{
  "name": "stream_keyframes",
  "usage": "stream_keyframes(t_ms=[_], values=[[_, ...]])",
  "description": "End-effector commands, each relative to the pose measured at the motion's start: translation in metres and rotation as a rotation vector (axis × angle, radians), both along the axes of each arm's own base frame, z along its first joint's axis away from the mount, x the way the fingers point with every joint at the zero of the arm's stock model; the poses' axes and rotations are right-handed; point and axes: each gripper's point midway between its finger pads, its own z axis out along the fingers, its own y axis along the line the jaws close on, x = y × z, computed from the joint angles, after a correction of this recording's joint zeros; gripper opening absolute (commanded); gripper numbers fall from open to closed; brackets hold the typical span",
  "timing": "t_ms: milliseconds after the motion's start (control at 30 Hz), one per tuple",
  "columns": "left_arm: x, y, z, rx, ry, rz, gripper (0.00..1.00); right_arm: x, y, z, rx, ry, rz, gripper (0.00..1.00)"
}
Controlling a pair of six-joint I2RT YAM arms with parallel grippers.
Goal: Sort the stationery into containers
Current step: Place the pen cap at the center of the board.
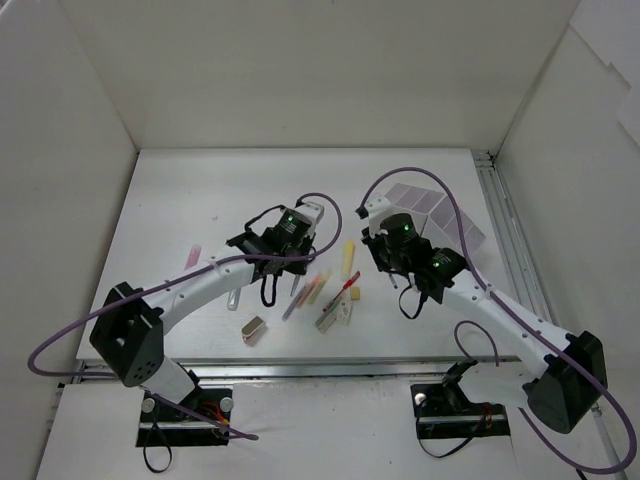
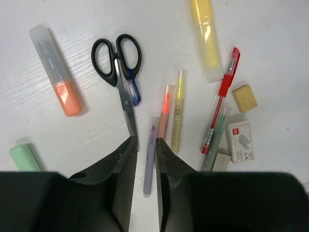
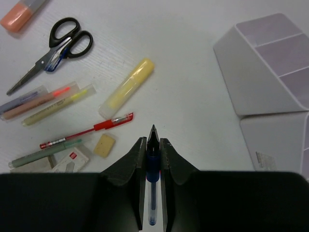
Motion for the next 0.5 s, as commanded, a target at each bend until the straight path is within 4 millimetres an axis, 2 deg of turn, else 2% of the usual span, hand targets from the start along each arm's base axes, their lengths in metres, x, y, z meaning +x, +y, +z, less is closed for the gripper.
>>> stream_keyframes(t_ms=[0,167,233,267,400,467], values=[[0.011,-0.012,0.020,-0.055,-0.048,-0.052,0.19,0.036,0.003,0.047,-0.038,-0.183,0.007,0.00],[0.024,-0.019,-0.007,-0.034,-0.005,-0.018,0.24,0.043,-0.011,0.047,0.001,-0.173,-0.154,0.00],[0.028,-0.022,-0.015,-0.027,0.005,-0.014,0.33,0.046,-0.024,0.050,0.025,-0.178,-0.243,0.00],[0.031,-0.024,-0.022,-0.017,0.016,-0.004,0.34,0.047,-0.032,0.049,0.070,-0.159,-0.300,0.00],[0.040,-0.021,-0.038,0.012,0.039,0.044,0.34,0.046,-0.049,0.050,0.144,-0.151,-0.386,0.00],[0.043,-0.020,-0.047,0.032,0.046,0.061,0.34,0.041,-0.048,0.051,0.161,-0.147,-0.374,0.00]])
